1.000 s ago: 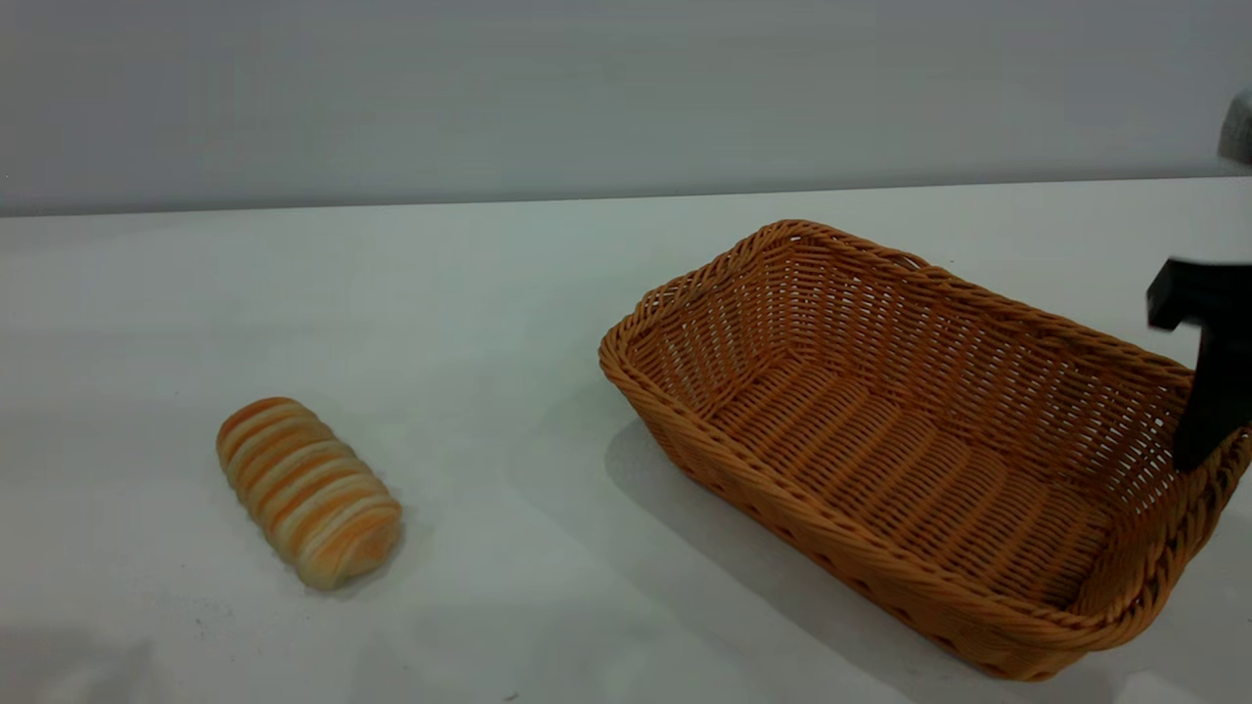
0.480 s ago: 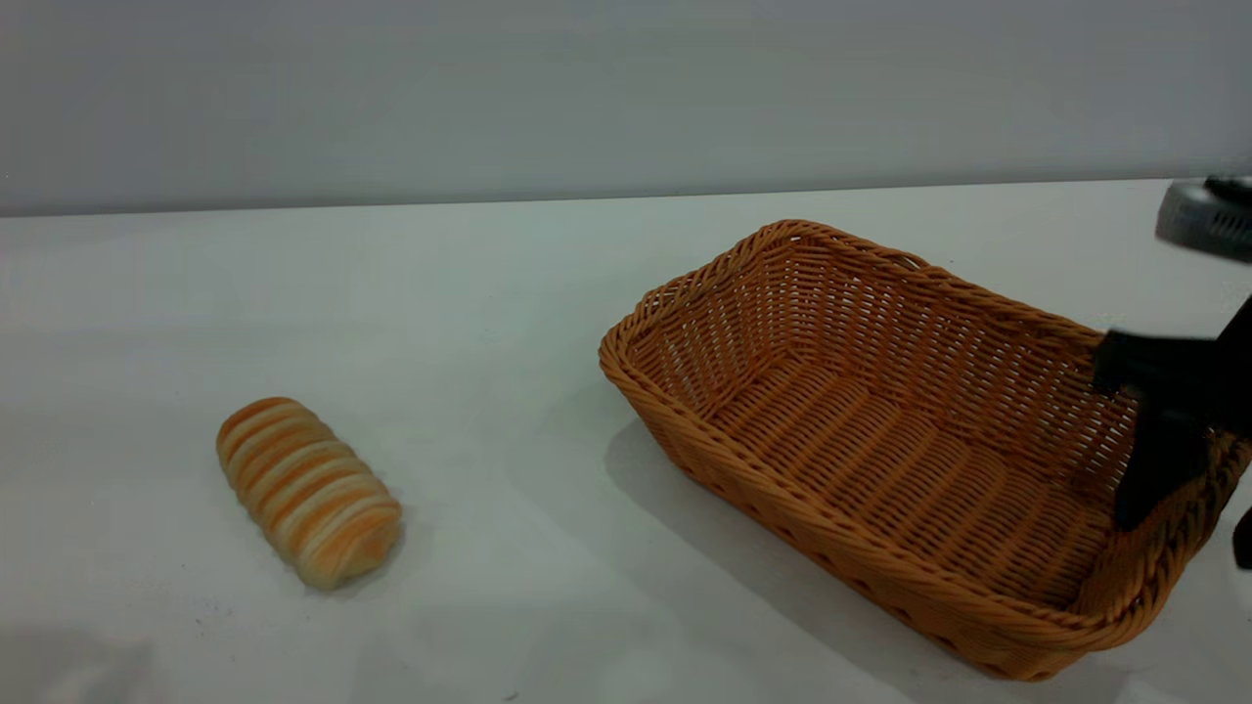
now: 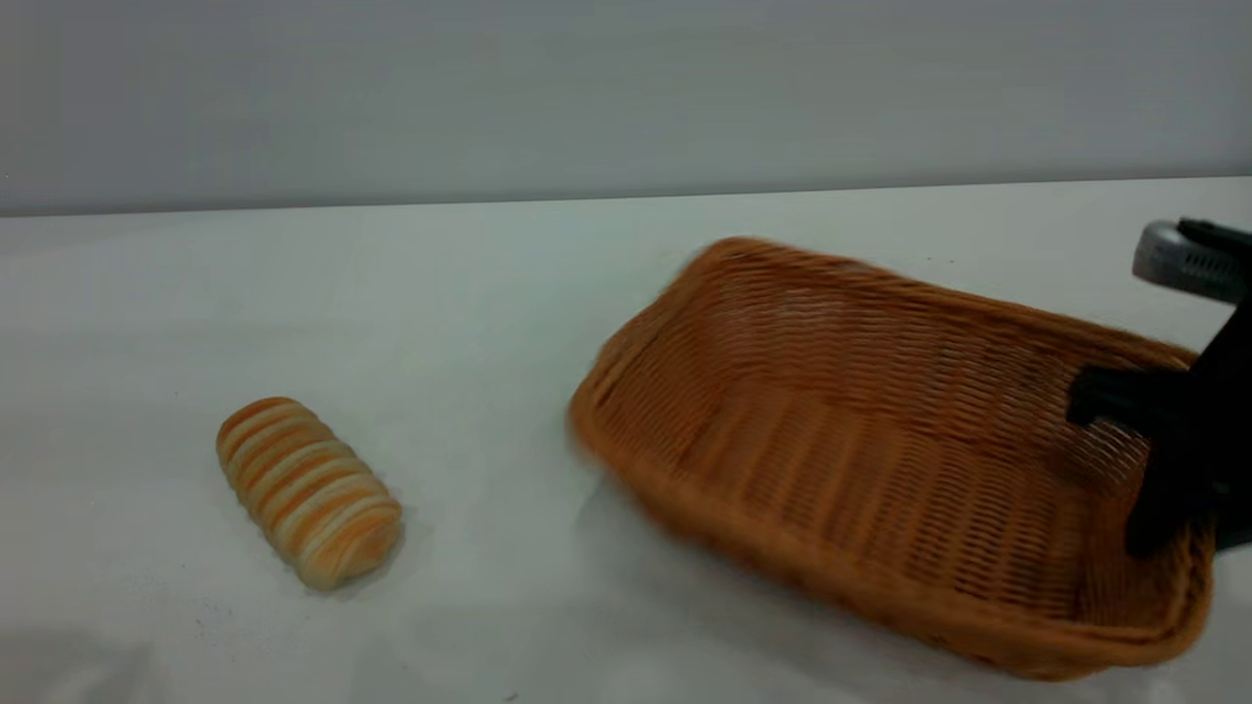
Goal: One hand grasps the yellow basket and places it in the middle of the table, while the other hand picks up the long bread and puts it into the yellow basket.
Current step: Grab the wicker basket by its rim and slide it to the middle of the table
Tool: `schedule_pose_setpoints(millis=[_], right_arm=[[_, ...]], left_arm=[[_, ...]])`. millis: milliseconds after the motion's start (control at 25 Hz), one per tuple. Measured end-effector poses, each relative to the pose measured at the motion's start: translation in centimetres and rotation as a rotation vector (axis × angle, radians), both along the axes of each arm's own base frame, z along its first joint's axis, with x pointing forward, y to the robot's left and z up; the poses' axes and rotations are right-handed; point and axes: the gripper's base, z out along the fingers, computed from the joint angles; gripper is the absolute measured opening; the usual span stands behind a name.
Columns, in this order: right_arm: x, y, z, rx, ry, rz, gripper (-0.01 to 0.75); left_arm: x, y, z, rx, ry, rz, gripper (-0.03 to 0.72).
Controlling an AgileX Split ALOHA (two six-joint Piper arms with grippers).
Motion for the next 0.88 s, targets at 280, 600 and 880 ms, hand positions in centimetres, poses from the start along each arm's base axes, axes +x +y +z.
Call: schedule_pose_setpoints(millis=[280,600,880], right_arm=[[1.6,0.9,1.0,0.019,-0.003,0.083,0.047],[4.2,6.7,3.0,0.102,-0.101,0.28,0.047],[5.5,8.2,1.4,0.108,-0.09,0.323,0.083]], left_arm=[[0.0,0.0,0.0,0.0,0.0,0.0,0.552],[0.0,0.0,0.0,0.0,-0.002,0.0,0.552],[0.0,0.0,0.0,0.0,-0.003,0.001,0.55]])
